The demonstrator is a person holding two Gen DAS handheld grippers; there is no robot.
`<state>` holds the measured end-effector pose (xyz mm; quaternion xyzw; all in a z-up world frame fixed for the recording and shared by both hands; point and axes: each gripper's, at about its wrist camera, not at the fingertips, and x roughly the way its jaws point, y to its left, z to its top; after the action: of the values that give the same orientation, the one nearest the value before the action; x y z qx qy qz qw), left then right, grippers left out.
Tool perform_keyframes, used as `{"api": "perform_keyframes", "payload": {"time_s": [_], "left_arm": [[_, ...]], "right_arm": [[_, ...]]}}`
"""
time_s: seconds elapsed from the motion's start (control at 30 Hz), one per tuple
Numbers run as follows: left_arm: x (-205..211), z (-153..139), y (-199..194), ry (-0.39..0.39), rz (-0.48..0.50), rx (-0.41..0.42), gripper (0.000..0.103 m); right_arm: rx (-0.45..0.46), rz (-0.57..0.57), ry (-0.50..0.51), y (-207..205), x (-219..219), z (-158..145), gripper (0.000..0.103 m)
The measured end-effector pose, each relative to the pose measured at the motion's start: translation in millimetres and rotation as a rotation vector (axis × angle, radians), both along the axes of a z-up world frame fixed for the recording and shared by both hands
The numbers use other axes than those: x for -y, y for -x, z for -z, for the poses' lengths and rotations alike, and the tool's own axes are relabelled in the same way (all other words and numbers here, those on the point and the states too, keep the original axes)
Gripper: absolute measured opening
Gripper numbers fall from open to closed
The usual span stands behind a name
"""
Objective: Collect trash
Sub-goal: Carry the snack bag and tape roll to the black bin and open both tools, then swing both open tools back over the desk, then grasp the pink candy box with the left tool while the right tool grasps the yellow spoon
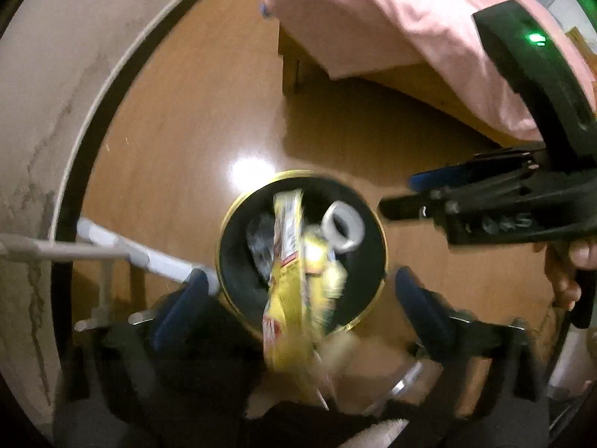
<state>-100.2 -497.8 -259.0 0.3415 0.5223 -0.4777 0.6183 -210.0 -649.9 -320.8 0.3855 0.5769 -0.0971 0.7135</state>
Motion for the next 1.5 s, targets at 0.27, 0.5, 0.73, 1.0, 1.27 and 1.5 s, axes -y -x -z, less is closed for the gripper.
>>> {"api": "perform_keyframes", "payload": {"time_s": [0.27,0.5,0.73,1.0,1.27,1.5], "left_arm": [[-1,-51,46,0.165,0.149,0.012,0.097],[-65,-214,78,0.466,0.278,0.252,0.097],[-227,-271,-45,0.413,-0.267,0.526,0.097],[-447,-253,-155,0.231,-0.984,0.521,0.097],[-510,-221,-206,0.168,-1.165,0.405,0.097],[-517,-203,-242,0.148,-1.108,0.388,0.097]], "right_arm": [[-0.039,0.202,0.503,32,24,-75,0.088],[0.199,0.350,0.998,58,-12,-206,0.096],[0.443,0.141,0.916,-10,-83,-254,0.096],[0.699,-0.323,0.653,-143,-215,-303,0.096],[0.604,-0.748,0.559,-257,-360,-290,0.096],[0.503,-0.934,0.553,-311,-442,-265,0.097]]}}
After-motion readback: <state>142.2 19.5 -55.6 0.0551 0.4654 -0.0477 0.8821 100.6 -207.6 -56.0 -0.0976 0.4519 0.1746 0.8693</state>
